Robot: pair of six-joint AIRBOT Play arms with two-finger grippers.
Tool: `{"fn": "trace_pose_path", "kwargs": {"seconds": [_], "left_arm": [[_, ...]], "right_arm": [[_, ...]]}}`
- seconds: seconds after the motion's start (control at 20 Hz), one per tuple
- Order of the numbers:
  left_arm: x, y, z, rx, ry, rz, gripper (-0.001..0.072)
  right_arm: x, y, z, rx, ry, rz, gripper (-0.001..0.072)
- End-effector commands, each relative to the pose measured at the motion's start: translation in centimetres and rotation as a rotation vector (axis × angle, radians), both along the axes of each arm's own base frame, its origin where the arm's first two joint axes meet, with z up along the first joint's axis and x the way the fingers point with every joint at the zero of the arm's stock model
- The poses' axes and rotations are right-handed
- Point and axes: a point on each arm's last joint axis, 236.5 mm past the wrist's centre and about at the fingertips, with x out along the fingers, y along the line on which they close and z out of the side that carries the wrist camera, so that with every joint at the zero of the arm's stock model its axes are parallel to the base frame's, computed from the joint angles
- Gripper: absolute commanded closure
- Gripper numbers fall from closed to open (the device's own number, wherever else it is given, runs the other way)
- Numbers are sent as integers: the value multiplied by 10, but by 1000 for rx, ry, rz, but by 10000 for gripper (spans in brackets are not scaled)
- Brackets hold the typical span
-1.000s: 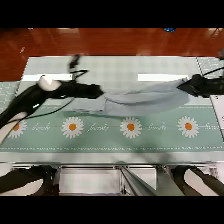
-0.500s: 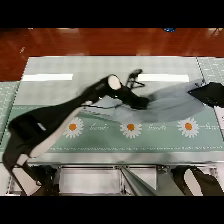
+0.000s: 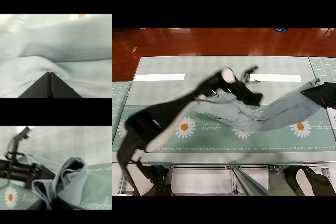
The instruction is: Fold the shirts.
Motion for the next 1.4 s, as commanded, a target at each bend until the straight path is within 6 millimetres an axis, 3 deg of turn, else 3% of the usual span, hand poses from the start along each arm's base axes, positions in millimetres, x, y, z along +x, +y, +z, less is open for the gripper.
{"fn": "trace_pose_path", "kwargs": {"seconds": [0.0,0.1,0.25,0.35,0.45,0.55,0.65,0.8,0.9,1.0,1.05,1.1,1.25,1.35], "left_arm": [[62,101,67,-29,-89,123,693],[84,176,112,-35,-197,256,693],[71,283,140,70,-342,431,693],[44,327,146,112,-387,510,693],[12,354,149,121,-408,585,694],[-13,365,146,125,-424,626,693],[-32,367,138,127,-426,640,693],[-44,366,121,133,-397,638,693],[-43,366,115,137,-381,638,693],[-41,367,114,138,-377,641,693],[-40,367,113,138,-377,643,693],[-38,368,111,139,-374,647,693],[-29,372,106,145,-370,668,693],[-19,385,102,176,-391,702,693]], "right_arm": [[9,16,15,81,-50,23,686],[22,36,11,105,-46,64,686],[57,104,1,186,-72,160,686],[82,162,-20,221,-73,205,686],[95,222,-52,236,-14,272,686],[99,274,-86,232,59,357,686],[103,312,-117,219,119,413,685],[104,350,-151,236,194,457,685],[105,364,-167,246,225,464,685],[108,370,-179,256,245,464,669],[108,373,-180,269,244,471,456],[105,374,-180,271,241,490,305],[97,362,-167,283,272,540,303],[103,323,-130,292,261,563,307]]}}
